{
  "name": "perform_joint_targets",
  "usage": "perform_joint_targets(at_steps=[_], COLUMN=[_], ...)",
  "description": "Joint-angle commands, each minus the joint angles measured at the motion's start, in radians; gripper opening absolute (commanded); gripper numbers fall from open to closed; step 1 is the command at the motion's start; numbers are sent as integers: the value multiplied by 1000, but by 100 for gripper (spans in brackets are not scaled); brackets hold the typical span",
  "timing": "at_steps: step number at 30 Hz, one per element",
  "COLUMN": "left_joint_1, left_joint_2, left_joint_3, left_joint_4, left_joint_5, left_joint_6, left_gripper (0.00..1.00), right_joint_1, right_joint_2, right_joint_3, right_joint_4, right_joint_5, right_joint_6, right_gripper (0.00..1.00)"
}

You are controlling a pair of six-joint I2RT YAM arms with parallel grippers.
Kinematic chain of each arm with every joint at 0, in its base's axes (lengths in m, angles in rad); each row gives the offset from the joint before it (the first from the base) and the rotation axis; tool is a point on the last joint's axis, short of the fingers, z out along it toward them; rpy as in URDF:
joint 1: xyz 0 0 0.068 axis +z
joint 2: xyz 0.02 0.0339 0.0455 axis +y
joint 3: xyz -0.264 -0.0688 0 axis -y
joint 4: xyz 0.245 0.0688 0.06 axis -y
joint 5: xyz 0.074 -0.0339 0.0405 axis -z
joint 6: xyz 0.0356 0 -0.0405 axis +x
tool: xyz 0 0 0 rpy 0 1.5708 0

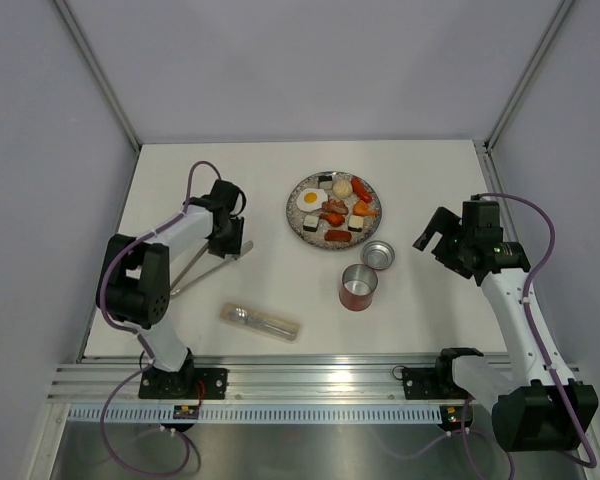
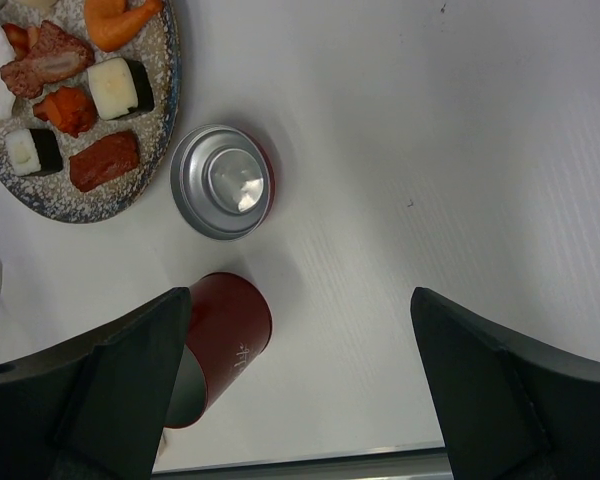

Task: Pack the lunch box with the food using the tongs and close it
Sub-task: Pick up the clamp at the center of the board.

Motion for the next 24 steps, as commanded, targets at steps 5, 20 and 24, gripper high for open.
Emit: perform_joint_targets(at_steps=[5,20,24], left_joint_1=[2,31,37], left_joint_2=[116,301,114], left_joint_3=[178,582,439], left_joint_4=[29,-55,-44], left_joint_5=[-8,-54,-92], left_joint_6=[68,100,84], left_gripper=[36,53,76], right_joint_1=[3,3,3], right_joint_2=[-16,-65,-77], right_joint_3=[23,33,27], right_joint_4=[-8,-80,-83], right_joint_5=[3,23,23], right_joint_6=[-3,2,10], right_gripper=[99,99,99])
